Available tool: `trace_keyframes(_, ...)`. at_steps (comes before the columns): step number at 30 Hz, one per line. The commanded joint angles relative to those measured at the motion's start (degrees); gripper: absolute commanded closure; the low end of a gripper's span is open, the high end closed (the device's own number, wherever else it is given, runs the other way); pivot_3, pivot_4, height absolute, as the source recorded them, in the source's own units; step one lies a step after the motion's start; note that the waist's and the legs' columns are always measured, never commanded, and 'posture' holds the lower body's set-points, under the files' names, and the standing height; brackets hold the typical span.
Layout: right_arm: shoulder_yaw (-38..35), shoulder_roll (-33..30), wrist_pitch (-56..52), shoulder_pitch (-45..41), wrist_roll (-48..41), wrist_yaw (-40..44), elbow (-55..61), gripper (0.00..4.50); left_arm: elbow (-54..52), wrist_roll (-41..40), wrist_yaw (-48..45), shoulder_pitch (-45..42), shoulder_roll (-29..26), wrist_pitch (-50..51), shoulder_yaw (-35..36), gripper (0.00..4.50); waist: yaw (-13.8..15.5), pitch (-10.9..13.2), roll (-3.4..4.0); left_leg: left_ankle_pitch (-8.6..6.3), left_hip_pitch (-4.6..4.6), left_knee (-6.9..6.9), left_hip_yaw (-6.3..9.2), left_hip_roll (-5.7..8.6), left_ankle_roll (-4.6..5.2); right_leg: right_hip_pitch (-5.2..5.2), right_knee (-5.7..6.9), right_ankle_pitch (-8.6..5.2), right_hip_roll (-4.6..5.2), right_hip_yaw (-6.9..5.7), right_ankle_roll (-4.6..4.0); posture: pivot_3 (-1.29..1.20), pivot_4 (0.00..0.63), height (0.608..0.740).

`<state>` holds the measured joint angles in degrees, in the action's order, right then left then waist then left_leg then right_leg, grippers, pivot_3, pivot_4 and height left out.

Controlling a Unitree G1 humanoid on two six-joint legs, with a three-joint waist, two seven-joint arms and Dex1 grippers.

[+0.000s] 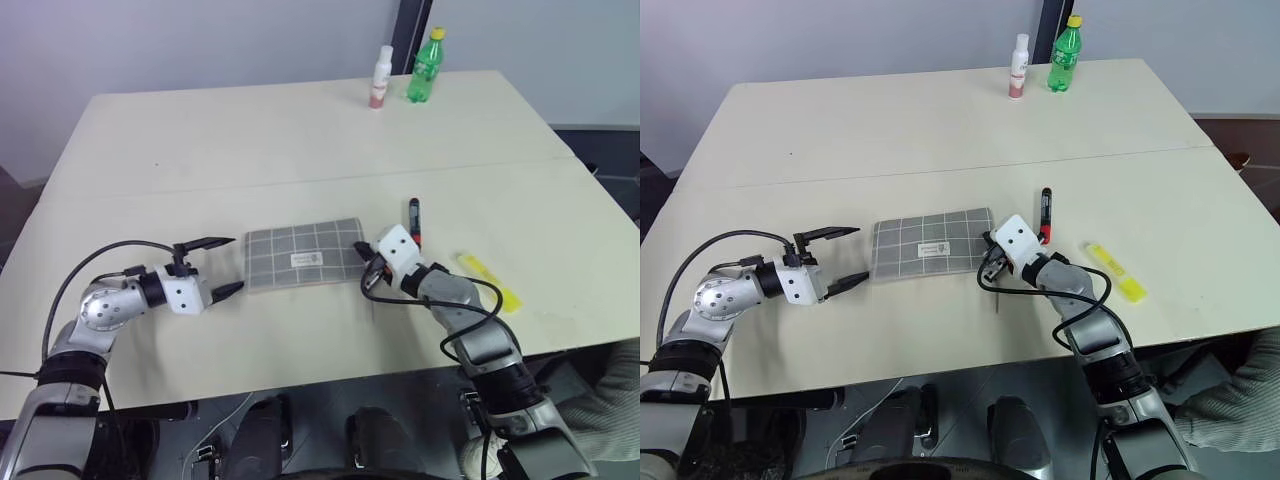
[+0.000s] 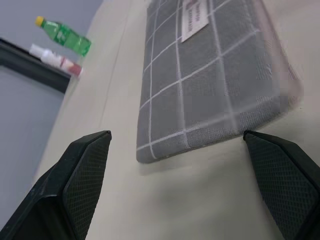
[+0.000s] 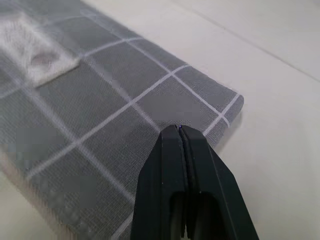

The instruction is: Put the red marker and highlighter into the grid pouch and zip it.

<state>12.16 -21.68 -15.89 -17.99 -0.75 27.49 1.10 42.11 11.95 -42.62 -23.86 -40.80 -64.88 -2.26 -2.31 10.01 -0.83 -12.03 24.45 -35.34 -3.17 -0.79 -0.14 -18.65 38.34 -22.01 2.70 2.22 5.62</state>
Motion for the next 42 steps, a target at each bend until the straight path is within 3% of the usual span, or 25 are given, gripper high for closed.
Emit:
trace_keyframes(1,0.01,0.17,-0.28,0.41,0.68,0.29,1.74,4.46,2.68,2.66,1.14,-0.87,-2.04,-4.23,-3.34,0.0,-0.06,0.0,0.0,0.01,0.0,-0.01,0.0,0.0,0.01,0.0,0.03,0.0,0.0,-0.01,0.0,0.0,0.15,0.74)
trace_keyframes(6,-0.15,0.67,-0.56,0.51,0.68,0.51,2.69,4.46,5.57,0.31,2.57,-0.87,-4.49,-6.21,-4.17,0.0,-0.31,0.0,0.0,0.01,-0.02,0.0,-0.01,-0.01,0.02,-0.03,0.07,0.0,0.0,-0.02,0.0,0.0,0.15,0.74)
trace_keyframes(19,-0.05,1.17,-1.36,0.19,0.69,1.39,3.33,4.46,10.67,0.81,3.02,-7.82,2.74,-6.05,-11.13,0.0,0.24,-0.01,-0.01,0.09,-0.02,-0.54,0.12,-0.02,0.05,0.12,0.53,0.0,0.02,-0.25,0.0,0.0,0.15,0.74)
trace_keyframes(22,0.01,1.41,-1.34,0.47,0.8,1.19,3.6,4.5,11.4,-0.59,0.95,-8.3,3.77,-6.36,-12.94,0.84,0.12,-0.01,-0.01,0.09,-0.02,-0.66,0.16,-0.02,0.05,0.11,0.7,0.0,0.02,-0.29,0.0,0.0,0.15,0.74)
trace_keyframes(29,-0.12,1.56,-1.17,0.99,1.12,0.75,4.19,4.5,11.15,-5.29,-4.05,-8.06,4.54,-2.86,-14.2,4.31,0.02,-0.06,0.05,0.09,-0.04,-0.72,0.19,-0.02,0.05,0.13,0.75,0.0,0.02,-0.3,0.0,0.0,0.15,0.74)
trace_keyframes(34,-0.81,1.75,-1.6,1.35,0.2,1.39,4.79,4.5,8.16,-9.96,-7.89,-6.46,4.53,-0.12,-13.79,4.41,-0.16,-0.06,0.06,0.09,-0.04,-0.7,0.2,-0.03,0.05,0.11,0.75,0.0,0.02,-0.3,0.0,0.0,0.15,0.74)
trace_keyframes(38,-3.97,1.47,-3.97,1.14,-2.46,1.33,7.88,3.32,2.87,-14.97,-8.6,-3.15,4.23,5.16,-11.33,4.5,-0.27,-0.06,0.06,0.09,-0.02,-0.68,0.19,-0.03,0.05,0.09,0.74,-0.01,0.03,-0.3,0.0,0.0,0.15,0.74)
trace_keyframes(42,-8.13,0.33,-11.14,2.39,-8.95,3.79,15.12,1.32,-3.9,-16.12,-5.1,1.6,3.89,11.54,-7.96,4.5,-0.25,-0.06,0.06,0.09,0.0,-0.65,0.19,-0.05,0.05,0.04,0.74,-0.01,0.04,-0.3,-0.01,0.0,0.15,0.74)
